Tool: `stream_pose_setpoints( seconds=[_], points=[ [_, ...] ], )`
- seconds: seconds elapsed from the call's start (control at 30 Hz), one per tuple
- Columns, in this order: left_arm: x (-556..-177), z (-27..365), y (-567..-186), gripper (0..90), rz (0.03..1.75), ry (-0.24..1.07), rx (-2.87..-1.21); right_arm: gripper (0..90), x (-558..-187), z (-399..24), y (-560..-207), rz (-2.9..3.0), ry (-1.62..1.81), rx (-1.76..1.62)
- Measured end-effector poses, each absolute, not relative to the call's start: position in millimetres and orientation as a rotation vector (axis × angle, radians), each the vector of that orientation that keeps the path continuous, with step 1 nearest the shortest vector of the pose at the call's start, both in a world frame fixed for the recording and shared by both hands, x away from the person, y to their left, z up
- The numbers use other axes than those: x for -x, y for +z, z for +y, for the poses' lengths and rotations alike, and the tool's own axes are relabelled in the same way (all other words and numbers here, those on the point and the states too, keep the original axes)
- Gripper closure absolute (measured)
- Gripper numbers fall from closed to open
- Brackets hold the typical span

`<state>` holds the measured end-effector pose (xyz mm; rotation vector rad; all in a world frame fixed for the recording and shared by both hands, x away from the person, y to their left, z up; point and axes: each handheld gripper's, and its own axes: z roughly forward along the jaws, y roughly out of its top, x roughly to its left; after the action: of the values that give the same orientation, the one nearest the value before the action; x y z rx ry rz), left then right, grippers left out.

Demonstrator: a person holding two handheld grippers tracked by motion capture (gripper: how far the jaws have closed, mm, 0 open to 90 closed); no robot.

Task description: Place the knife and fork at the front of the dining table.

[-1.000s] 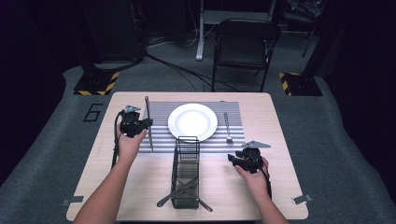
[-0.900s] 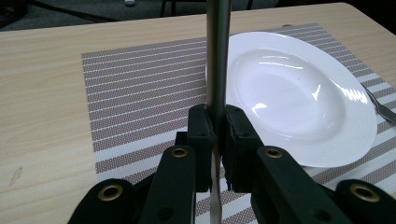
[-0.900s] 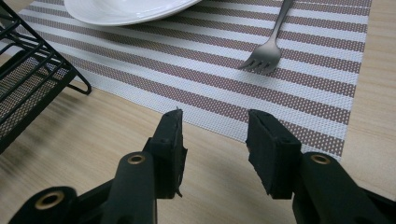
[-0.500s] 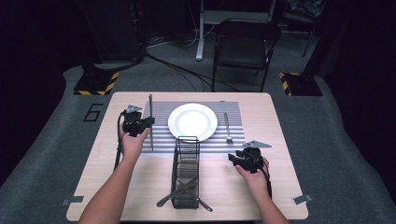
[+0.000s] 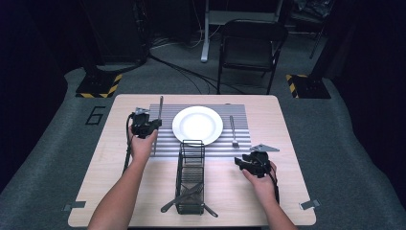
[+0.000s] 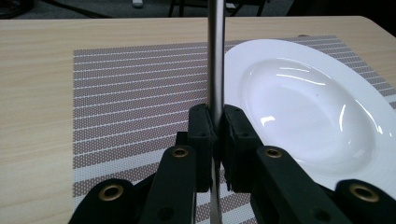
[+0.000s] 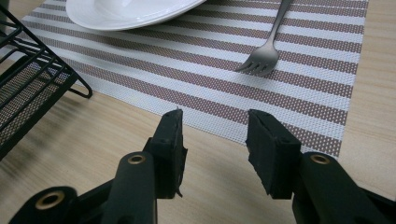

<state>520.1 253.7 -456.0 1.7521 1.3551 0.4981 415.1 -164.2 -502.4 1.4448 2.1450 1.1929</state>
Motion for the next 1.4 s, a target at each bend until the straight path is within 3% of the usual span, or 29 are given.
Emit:
stream_pose_setpoints(
  seconds=[1.4],
  points=[
    [-574.4,224.5,-490.2,82.3,1.745,0.485,-1.628,56.5,-415.4,-165.7,-502.2,2.142,1.228,-1.444]
  ],
)
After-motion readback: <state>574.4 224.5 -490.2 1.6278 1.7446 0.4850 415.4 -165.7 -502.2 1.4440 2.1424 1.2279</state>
